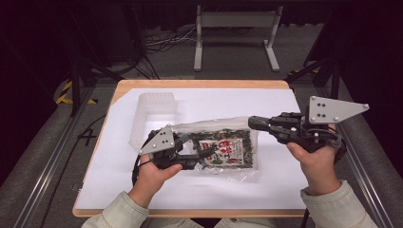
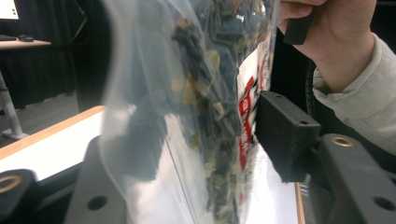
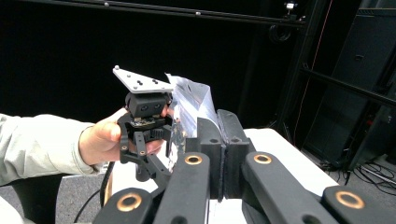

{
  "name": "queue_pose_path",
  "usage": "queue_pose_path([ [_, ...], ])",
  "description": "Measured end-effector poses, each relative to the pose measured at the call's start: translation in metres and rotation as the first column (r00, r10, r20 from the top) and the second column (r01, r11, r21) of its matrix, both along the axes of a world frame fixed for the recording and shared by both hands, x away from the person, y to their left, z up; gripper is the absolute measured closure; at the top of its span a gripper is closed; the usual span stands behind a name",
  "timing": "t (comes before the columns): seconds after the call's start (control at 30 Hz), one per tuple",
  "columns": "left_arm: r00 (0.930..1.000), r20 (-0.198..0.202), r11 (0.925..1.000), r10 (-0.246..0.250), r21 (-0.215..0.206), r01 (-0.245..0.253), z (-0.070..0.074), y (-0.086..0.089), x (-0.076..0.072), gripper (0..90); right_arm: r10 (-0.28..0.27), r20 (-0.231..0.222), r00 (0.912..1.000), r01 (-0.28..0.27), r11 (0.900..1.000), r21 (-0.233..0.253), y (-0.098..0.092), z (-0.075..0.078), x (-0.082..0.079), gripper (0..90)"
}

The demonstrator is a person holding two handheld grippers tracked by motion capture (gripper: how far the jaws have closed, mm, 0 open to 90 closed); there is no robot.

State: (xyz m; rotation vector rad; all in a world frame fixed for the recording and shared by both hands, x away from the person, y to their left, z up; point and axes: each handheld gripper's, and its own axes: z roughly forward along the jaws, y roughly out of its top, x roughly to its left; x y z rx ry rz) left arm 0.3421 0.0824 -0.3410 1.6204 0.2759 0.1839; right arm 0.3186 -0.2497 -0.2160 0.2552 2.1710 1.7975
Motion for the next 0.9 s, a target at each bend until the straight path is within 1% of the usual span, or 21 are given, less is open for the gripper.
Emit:
queue_pose_path([
  [0.07,0.9998,-0.013,0.9999,-0.013,0.001,0.013,-0.0002,0.0012,0.0008,50.3,0.002,0.005,1.0,-0.002,1.0,-0.003,0.0007,-0.001,0.0001,90.0],
  [0.13,0.9996,-0.015,0.9997,-0.022,0.001,0.022,-0.0002,0.0021,0.0008,56.6,-0.002,0.01,0.9999,0.002,1.0,-0.006,0.0014,-0.002,-0.0001,90.0],
  [0.2,0.9994,-0.014,0.9996,-0.03,0.0,0.03,0.0001,0.003,0.001,58.7,-0.009,0.015,0.9999,0.009,1.0,-0.007,0.0011,-0.0026,0.0001,89.9],
  [0.27,0.9987,-0.023,0.999,-0.045,-0.005,0.045,0.0006,0.0039,0.0008,61.3,-0.011,0.014,0.9998,0.011,1.0,-0.002,-0.0005,-0.0032,0.0011,89.7],
  [0.33,0.9979,-0.028,0.9983,-0.058,0.001,0.058,0.001,0.0035,0.0002,63.9,-0.021,0.016,0.9996,0.021,1.0,0.002,-0.0019,-0.0041,0.0021,89.3],
  [0.43,0.9971,-0.033,0.9976,-0.068,0.006,0.068,0.0009,0.0026,-0.0001,65.5,-0.028,0.02,0.9994,0.028,1.0,0.002,-0.0037,-0.0051,0.0031,88.9],
  [0.5,0.9964,-0.043,0.9972,-0.074,0.006,0.074,0.0007,0.0026,0.0005,66.1,-0.035,0.028,0.999,0.035,0.999,-0.003,-0.004,-0.0056,0.003,88.3],
  [0.6,0.993,-0.068,0.9953,-0.097,0.001,0.097,0.0009,0.0032,0.001,68.0,-0.057,0.049,0.9972,0.058,0.998,-0.018,-0.004,-0.0064,0.0025,85.7],
  [0.7,0.9908,-0.073,0.9935,-0.114,-0.003,0.114,0.0024,0.0035,-0.0005,70.7,-0.076,0.053,0.9957,0.077,0.997,-0.025,-0.0048,-0.0069,0.003,82.6],
  [0.73,0.9911,-0.069,0.9935,-0.114,-0.003,0.114,0.0032,0.0035,-0.0009,71.1,-0.078,0.051,0.9957,0.079,0.997,-0.025,-0.0052,-0.007,0.0033,81.4],
  [0.83,0.9897,-0.079,0.9928,-0.119,-0.016,0.118,0.0057,0.0044,-0.0016,71.6,-0.084,0.051,0.9951,0.085,0.996,-0.021,-0.0061,-0.0072,0.0037,78.1],
  [0.9,0.9907,-0.078,0.9936,-0.112,-0.024,0.11,0.0073,0.0044,-0.0026,71.8,-0.09,0.053,0.9945,0.091,0.996,-0.016,-0.0063,-0.0073,0.0034,74.8],
])
